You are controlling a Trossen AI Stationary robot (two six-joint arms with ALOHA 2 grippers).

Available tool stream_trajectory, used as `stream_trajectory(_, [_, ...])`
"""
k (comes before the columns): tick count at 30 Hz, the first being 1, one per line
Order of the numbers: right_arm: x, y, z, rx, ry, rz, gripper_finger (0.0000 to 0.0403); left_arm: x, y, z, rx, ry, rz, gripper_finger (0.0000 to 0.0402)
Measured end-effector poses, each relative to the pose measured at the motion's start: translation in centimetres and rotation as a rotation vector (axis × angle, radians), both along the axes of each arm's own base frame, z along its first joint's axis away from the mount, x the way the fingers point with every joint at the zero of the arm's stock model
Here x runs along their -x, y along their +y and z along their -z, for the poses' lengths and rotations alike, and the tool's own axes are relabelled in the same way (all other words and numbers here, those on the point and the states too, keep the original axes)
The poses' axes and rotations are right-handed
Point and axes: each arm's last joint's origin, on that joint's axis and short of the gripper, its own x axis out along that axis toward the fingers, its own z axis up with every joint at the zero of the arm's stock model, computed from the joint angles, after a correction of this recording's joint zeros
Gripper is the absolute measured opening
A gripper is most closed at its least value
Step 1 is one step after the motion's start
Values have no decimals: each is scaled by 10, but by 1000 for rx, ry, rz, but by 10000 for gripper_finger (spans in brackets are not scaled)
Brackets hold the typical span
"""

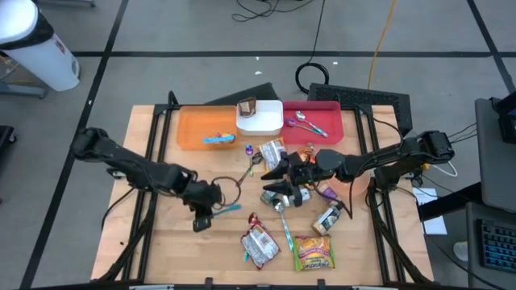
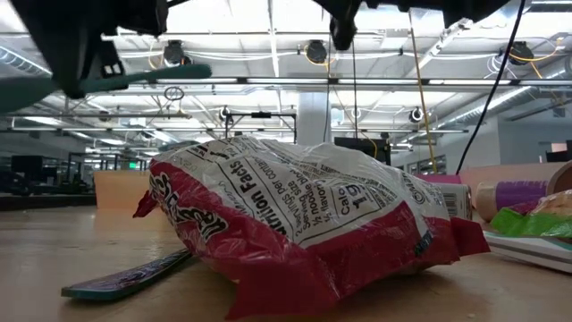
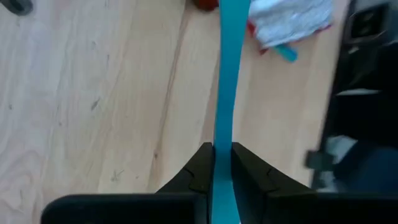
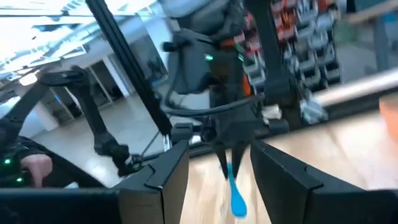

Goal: Pick & Place Food Item
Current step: Put the blue baby spoon into the red bin

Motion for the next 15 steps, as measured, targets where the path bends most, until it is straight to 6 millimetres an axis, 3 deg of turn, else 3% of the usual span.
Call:
stream_trajectory(6, [0, 0, -4, 50, -53, 57, 164, -2, 24, -15, 126, -38, -116, 39])
stream_trajectory(15, [11, 20, -13, 328, -93, 227, 164, -30, 60, -32, 350, -235, -284, 41])
